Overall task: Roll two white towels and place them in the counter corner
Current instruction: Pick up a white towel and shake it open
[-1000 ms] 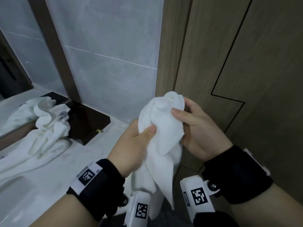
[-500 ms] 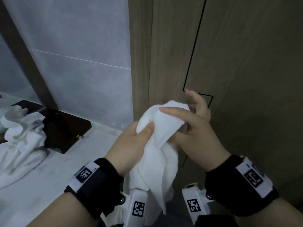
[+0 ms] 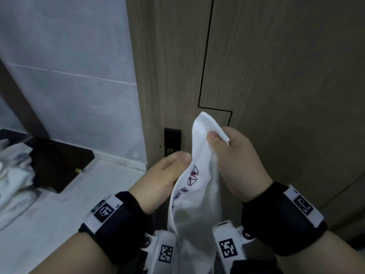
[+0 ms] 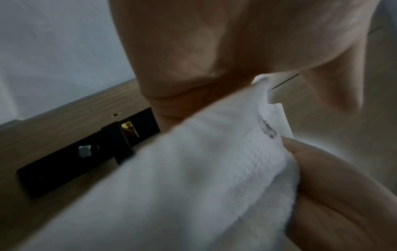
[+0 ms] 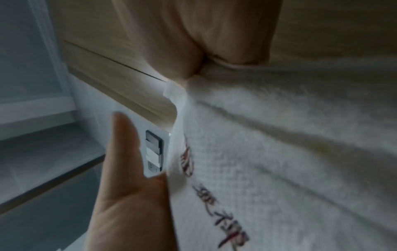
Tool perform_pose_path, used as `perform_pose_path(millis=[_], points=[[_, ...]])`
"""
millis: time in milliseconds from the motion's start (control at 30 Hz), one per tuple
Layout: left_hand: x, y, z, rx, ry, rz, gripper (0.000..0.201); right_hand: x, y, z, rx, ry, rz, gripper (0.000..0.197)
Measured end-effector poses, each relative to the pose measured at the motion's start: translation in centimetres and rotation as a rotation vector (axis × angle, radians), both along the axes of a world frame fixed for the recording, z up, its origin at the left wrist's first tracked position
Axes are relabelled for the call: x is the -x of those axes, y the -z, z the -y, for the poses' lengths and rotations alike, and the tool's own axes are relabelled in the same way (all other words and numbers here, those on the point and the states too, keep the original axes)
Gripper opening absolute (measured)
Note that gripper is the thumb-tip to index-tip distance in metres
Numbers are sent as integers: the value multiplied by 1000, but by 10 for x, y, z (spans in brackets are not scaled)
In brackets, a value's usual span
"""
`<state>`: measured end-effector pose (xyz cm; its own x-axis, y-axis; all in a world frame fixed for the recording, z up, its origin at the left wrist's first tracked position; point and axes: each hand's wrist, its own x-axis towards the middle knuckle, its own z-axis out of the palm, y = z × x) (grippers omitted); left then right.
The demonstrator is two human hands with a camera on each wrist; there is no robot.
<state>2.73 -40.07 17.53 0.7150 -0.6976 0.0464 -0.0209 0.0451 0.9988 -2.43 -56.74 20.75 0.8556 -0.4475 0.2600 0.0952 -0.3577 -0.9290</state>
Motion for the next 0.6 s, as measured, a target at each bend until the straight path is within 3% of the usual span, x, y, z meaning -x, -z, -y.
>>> perform_pose_path(millis=[67, 200, 500, 600], points=[[-1, -3, 0, 54, 34, -30, 40, 2, 1, -1, -56, -8, 6, 31], [-9, -1, -1, -203, -32, 192, 17, 4, 0, 6, -89, 58, 57, 28], [-30, 36, -6, -636, -173, 423, 17, 8, -9, 42, -398, 134, 223, 22], [-33, 43, -7, -632, -227, 392, 21, 9, -6, 50, -412, 163, 235, 27]])
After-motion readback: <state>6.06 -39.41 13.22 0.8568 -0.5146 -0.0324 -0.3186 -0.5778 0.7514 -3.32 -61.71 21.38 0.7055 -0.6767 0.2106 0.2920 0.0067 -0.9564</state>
